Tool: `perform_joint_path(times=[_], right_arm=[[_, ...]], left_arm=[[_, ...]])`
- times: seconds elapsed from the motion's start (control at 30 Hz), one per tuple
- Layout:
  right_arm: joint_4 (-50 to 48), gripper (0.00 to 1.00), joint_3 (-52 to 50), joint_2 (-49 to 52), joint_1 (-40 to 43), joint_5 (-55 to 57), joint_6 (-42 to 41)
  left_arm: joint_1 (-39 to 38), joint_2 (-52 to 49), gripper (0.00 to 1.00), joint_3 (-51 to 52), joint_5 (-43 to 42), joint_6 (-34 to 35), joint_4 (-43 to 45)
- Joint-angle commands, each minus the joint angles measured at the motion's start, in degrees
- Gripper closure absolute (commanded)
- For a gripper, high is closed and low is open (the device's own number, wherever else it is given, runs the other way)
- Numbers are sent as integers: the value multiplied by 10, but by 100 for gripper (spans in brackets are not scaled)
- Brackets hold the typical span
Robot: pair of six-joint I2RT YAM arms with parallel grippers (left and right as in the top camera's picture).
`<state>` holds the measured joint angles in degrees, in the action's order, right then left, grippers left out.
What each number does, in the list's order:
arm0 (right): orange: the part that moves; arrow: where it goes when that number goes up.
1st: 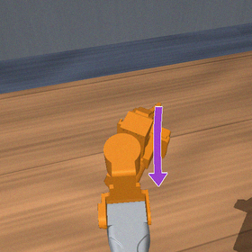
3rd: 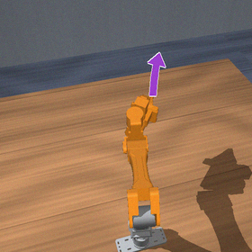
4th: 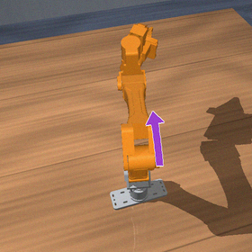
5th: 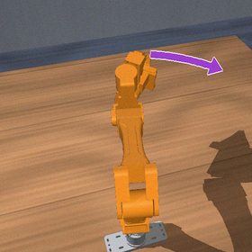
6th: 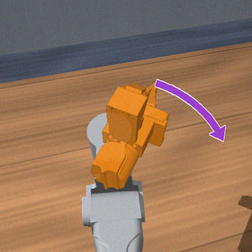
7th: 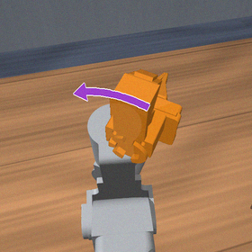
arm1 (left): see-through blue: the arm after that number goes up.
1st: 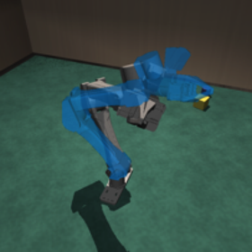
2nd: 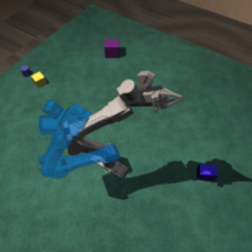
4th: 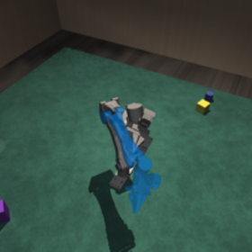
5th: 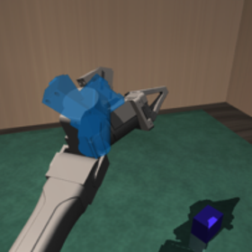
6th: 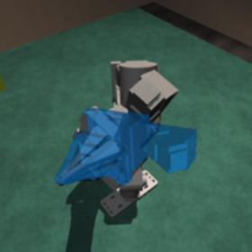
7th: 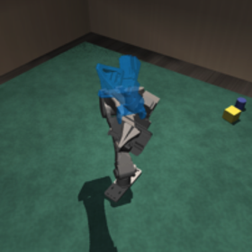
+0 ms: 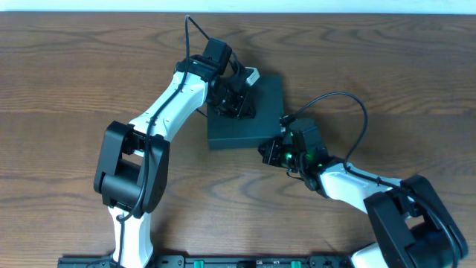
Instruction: Pack container
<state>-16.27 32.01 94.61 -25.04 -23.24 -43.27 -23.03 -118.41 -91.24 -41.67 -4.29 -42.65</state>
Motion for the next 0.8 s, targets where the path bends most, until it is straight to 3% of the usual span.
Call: perform_joint_path(times=[0.0, 0.13, 0.4, 0.6, 0.77], right_arm=[[-26, 99, 9, -27, 1, -89, 5], [0, 99, 10, -95, 1, -127, 64], [85, 99, 10, -275, 26, -21, 119], [101, 98, 10, -395, 71, 136, 164], [167, 98, 10, -426, 97, 315, 168]], left_arm=[[-5, -32, 94, 7, 16, 2, -17], [-1, -22, 94, -3, 49, 23, -34], [14, 59, 94, -71, 93, 32, -62], [57, 146, 94, -93, 98, 33, -59], [108, 200, 94, -93, 241, 96, -63]])
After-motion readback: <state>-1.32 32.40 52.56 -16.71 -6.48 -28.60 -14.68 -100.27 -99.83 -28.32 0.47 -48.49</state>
